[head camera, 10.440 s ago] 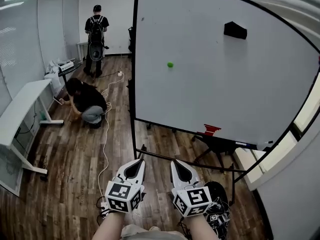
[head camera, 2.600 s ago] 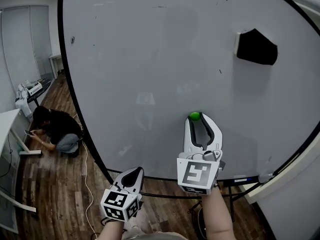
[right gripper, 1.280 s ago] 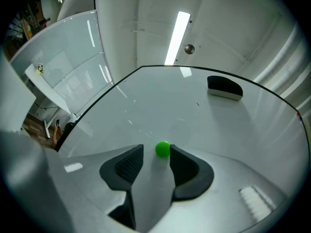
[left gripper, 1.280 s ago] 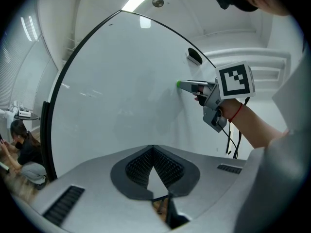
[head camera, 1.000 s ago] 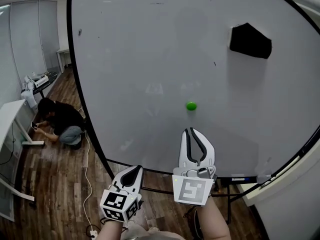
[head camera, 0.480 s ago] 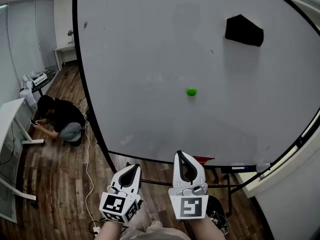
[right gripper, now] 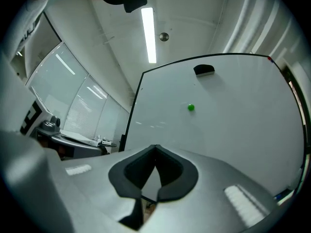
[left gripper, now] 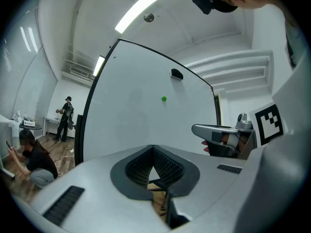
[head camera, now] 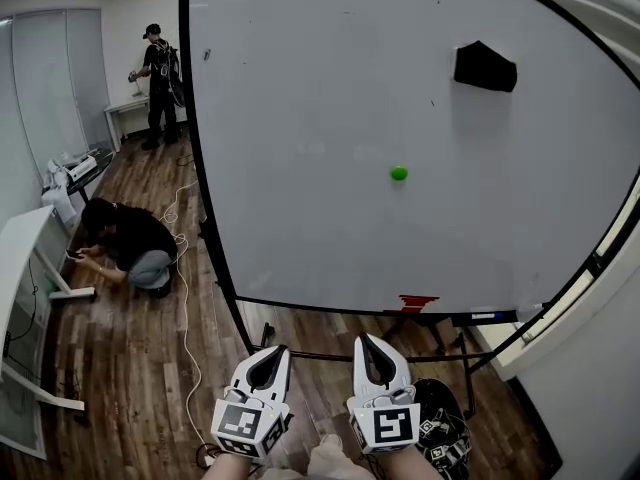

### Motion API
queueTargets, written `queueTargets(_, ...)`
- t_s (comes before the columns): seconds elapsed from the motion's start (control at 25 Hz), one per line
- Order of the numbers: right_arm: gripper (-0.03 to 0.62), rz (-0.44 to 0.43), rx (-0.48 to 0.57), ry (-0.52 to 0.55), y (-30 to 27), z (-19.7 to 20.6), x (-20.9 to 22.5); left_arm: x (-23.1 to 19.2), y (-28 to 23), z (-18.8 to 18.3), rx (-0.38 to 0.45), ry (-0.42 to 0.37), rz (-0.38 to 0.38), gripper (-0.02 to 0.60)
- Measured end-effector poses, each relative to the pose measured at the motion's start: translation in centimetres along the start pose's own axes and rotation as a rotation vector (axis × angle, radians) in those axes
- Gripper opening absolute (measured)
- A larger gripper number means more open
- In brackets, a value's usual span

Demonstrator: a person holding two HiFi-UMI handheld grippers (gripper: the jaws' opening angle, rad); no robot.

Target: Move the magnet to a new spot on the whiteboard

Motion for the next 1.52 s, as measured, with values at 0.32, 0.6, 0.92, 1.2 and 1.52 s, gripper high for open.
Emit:
queueTargets(0.32,0.009,-0.034,-0.062,-0.033,4.5,0.6,-3.7,0.5,5.5,1.9,-0.031,0.024,-0.004,0.006)
queueTargets(0.6,0.009,-0.058,-0.079,-0.070,7.7,1.3,-6.5,1.1,9.5,3.5,-0.052,0.026,-0.001,0.006)
queueTargets(0.92,0.009,-0.085,-0.097,-0.100,9.1,1.3,-8.3,1.3,11.7,3.7,-0.062,0.022,-0.001,0.006)
queueTargets(1.2,0.009,-0.090,-0.076,-0.105,9.4,0.5,-8.9,1.2,12.2,3.2,-0.049,0.013,0.008,0.006)
queueTargets(1.52,0.009,-0.099,-0.050,-0.103,9.4,-0.3,-9.3,1.1,12.2,3.2,-0.046,0.016,0.011,0.005)
Point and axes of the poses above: the fingertips, and each gripper's own axes: y backward along the fingers, x to its right, z out of its underside, the point moved 7 cm from there along y, backward along the fingers, and after that the axes turned 3 degrees about z, right-handed, at the moved point
